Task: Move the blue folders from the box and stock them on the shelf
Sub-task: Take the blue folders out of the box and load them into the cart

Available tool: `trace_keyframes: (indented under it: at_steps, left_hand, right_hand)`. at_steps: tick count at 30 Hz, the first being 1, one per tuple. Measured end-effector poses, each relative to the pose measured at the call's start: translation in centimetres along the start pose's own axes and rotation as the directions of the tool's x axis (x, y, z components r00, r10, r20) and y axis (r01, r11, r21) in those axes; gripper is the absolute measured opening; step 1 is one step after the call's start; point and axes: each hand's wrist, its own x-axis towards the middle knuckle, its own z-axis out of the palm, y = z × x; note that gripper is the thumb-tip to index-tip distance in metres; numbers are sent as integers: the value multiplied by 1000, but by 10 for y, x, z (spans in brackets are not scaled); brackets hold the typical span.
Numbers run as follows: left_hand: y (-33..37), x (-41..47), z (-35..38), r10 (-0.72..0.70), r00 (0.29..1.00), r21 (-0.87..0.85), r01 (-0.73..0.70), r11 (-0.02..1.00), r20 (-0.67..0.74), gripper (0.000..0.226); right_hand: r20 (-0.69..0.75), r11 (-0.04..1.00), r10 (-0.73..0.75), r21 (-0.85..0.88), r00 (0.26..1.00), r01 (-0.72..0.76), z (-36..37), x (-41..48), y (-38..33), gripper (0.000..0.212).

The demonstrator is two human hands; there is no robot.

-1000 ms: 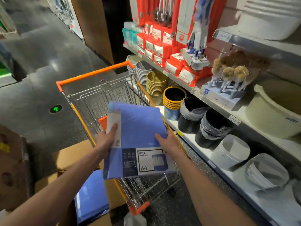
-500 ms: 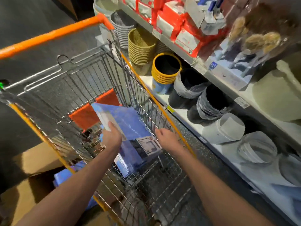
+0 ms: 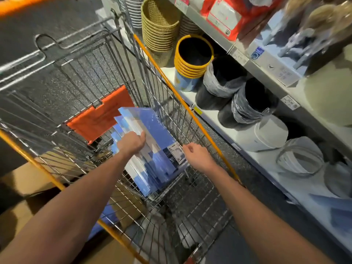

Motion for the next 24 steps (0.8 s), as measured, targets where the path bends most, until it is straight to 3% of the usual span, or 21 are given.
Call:
trace_keyframes:
  at_steps: [5,12,17,24]
  left_hand:
    - [1,-36,-6,50,998,-69,-54,996,-47,63]
    - [-3,-145,-32,106,949,-294,-196,935,-296,39]
    - [-41,-257,-28,1,878,-411,-224,883,-478,29]
    - [-121,-418,34,-250,807,-626,-179,759,-534,20]
  right_hand:
    - [-6,999,-50,-2,999,50,6,-21,-8,34]
    - [-66,974,-228,-23,971,227,20,-83,-34,33]
    - [-141,910,-392,88,909,406,50,-149,-40,34]
    - [-57,818,-537,211,842,536,136,-255,-28,34]
